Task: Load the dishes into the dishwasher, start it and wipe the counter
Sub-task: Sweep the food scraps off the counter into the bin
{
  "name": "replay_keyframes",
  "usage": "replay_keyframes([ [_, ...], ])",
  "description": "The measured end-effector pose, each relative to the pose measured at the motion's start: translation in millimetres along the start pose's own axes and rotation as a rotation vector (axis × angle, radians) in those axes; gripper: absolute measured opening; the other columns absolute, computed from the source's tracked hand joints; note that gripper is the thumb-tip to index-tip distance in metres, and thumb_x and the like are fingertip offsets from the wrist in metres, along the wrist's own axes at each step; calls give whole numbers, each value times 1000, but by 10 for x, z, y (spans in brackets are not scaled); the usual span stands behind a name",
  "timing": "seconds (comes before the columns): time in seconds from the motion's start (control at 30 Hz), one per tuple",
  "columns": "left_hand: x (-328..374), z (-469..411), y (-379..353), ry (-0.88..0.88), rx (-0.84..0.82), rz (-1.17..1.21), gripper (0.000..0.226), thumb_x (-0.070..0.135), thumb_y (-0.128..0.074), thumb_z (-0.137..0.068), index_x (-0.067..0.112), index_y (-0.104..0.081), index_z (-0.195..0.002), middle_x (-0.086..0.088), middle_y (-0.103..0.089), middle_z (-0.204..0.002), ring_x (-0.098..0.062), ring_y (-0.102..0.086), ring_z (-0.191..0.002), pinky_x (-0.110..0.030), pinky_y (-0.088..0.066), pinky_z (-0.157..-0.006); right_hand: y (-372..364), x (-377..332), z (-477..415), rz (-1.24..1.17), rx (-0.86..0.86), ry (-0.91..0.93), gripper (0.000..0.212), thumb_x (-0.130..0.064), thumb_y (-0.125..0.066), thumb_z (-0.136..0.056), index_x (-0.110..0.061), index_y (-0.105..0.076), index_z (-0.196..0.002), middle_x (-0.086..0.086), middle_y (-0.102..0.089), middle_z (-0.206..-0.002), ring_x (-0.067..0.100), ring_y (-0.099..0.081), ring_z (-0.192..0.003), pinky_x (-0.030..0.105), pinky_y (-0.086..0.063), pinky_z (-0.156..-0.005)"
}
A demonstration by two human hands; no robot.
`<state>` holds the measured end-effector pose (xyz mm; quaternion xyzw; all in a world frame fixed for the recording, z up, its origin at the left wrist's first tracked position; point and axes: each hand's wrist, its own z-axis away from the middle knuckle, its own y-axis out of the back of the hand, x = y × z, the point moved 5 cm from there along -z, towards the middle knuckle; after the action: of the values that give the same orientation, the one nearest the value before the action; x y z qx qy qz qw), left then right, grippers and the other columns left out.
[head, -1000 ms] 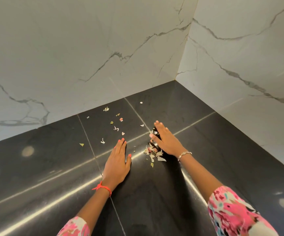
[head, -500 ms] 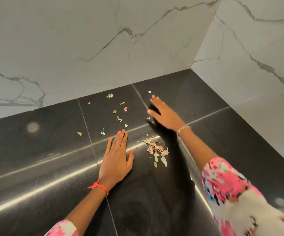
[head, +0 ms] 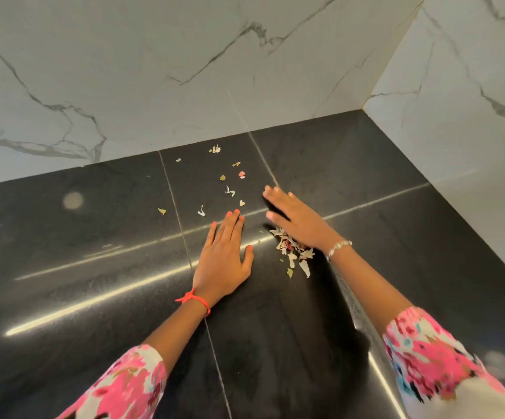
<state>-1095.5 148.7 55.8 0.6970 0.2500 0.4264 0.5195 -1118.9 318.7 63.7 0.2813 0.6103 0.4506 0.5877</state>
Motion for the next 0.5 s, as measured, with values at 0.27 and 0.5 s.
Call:
replay_keyframes([
  [0.27, 5, 6, 12, 10, -18, 41, 66, 40, -23, -87, 8, -24, -144, -5, -17, -155, -16, -9, -145, -33, -1, -118, 32, -141, 917, -473, 287, -280, 42, -33, -36, -100, -21, -42, -139, -9, -36, -148, 2, -29, -137, 31, -26, -115],
  [0.5, -2, 4, 35, 14, -18, 103, 59, 33, -36, -95, 7, -21, -146, -5, -13, -156, -15, -5, -145, -33, 0, -119, -460, -468, 865, 29, 219, -433, 88, -70, -4, -85, -10, -4, -149, 3, -1, -158, 13, 3, -145, 27, 4, -117],
])
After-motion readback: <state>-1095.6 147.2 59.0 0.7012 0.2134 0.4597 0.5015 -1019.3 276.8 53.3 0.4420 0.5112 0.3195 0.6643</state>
